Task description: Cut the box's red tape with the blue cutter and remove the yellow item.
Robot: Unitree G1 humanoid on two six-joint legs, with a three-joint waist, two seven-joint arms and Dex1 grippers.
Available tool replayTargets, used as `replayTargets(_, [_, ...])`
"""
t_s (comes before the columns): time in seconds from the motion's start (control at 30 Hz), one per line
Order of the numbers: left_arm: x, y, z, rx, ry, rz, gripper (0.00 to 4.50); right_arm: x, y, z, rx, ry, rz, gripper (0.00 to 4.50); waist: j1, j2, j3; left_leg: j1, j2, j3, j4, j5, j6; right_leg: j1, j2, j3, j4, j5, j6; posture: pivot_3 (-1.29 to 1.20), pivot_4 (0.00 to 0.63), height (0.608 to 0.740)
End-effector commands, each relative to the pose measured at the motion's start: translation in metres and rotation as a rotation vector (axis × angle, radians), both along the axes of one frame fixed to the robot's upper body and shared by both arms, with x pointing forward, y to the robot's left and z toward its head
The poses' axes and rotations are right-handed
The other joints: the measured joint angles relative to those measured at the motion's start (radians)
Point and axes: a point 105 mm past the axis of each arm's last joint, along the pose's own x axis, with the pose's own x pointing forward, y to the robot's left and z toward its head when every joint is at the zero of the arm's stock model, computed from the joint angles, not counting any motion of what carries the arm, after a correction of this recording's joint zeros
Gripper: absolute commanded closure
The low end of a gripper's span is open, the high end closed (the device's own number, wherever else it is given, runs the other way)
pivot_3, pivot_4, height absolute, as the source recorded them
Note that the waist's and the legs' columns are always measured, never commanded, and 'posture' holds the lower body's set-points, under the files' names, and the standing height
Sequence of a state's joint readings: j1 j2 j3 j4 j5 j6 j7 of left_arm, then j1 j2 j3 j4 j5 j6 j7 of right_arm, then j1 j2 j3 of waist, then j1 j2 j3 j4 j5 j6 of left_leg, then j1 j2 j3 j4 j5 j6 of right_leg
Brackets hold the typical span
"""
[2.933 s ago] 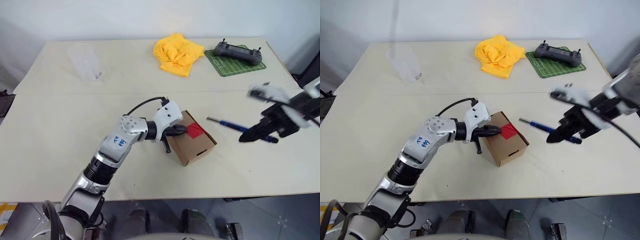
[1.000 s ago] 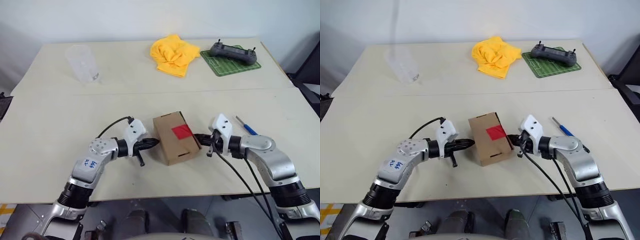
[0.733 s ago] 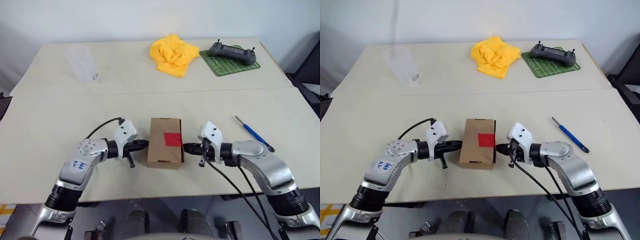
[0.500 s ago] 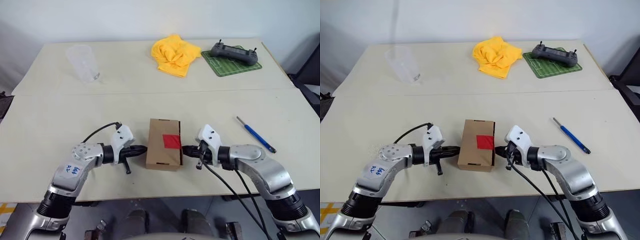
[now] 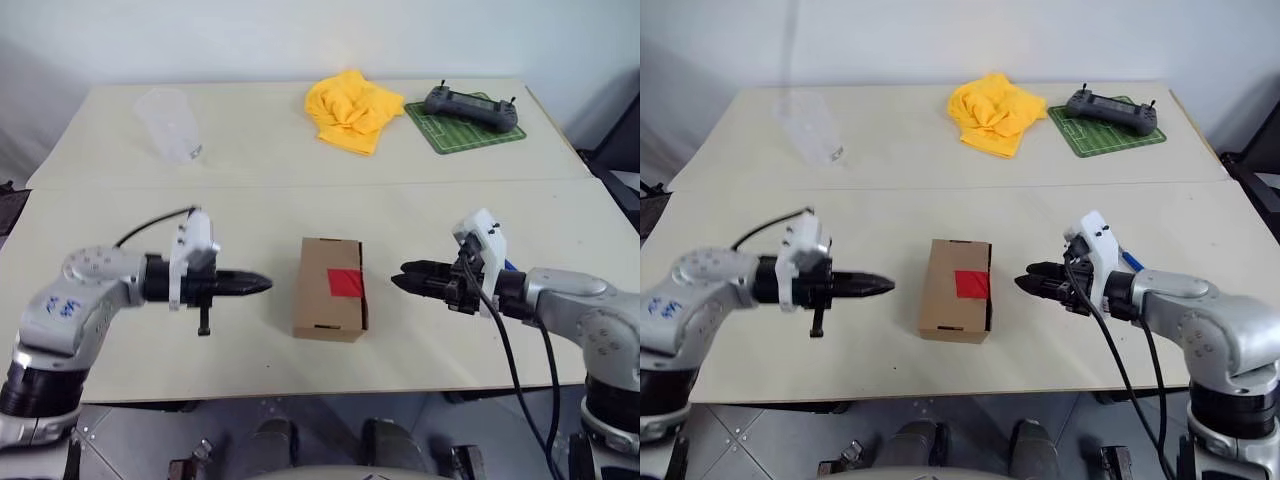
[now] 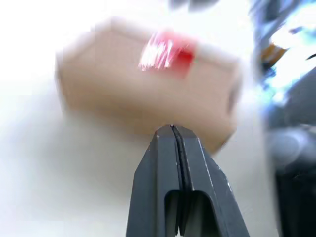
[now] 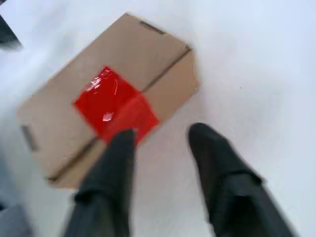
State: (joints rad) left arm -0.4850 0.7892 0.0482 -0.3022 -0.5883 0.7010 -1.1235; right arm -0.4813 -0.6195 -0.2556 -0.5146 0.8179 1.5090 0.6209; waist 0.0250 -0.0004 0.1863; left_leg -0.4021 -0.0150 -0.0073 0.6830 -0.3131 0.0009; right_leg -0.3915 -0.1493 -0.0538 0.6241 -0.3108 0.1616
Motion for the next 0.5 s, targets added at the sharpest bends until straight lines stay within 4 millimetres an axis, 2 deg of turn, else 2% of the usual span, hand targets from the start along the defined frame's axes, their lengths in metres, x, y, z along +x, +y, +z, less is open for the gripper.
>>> replayTargets(0.03, [0.011, -0.025, -0.007, 0.021, -0.026, -0.024, 4.5, -0.002, 0.013, 0.007, 0.069, 0.057, 0.035, 1.19, -0.002, 0.0, 0.0, 0.0, 0.0, 0.0, 0.0, 0.0, 0.0, 0.0, 0.0, 0.0, 0.0, 0.0, 0.0, 0.0, 0.15, 0.74])
replayTargets(0.13, [0.025, -0.04, -0.016, 0.063, -0.056, -0.001, 4.5, 0.004, 0.025, 0.008, 0.096, 0.07, 0.039, 0.19, -0.007, 0.0, 0.0, 0.0, 0.0, 0.002, 0.0, 0.0, 0.0, -0.002, 0.0, 0.0, 0.002, 0.0, 0.0, 0.0, 0.15, 0.74])
replayTargets(0.17, [0.028, -0.043, -0.02, 0.079, -0.061, 0.005, 4.5, 0.005, 0.028, 0.007, 0.091, 0.079, 0.036, 0.08, -0.01, 0.0, 0.0, 0.0, 0.0, 0.003, -0.001, 0.0, 0.0, -0.002, 0.0, 0.0, 0.002, 0.0, 0.0, 0.0, 0.15, 0.74])
replayTargets(0.37, [0.038, -0.055, -0.041, 0.165, -0.088, 0.033, 4.5, 0.011, 0.036, -0.006, 0.059, 0.116, -0.02, 0.08, -0.025, 0.0, 0.0, -0.001, 0.0, 0.006, -0.002, 0.0, 0.0, -0.003, 0.0, 0.0, 0.002, 0.0, 0.0, 0.0, 0.15, 0.74])
replayTargets(0.5, [0.039, -0.06, -0.046, 0.161, -0.092, 0.037, 4.5, 0.013, 0.031, -0.017, 0.012, 0.14, -0.052, 0.08, -0.025, 0.0, 0.0, -0.001, 0.0, 0.005, -0.002, 0.0, 0.0, -0.003, 0.0, 0.0, 0.002, 0.0, 0.0, 0.0, 0.15, 0.74])
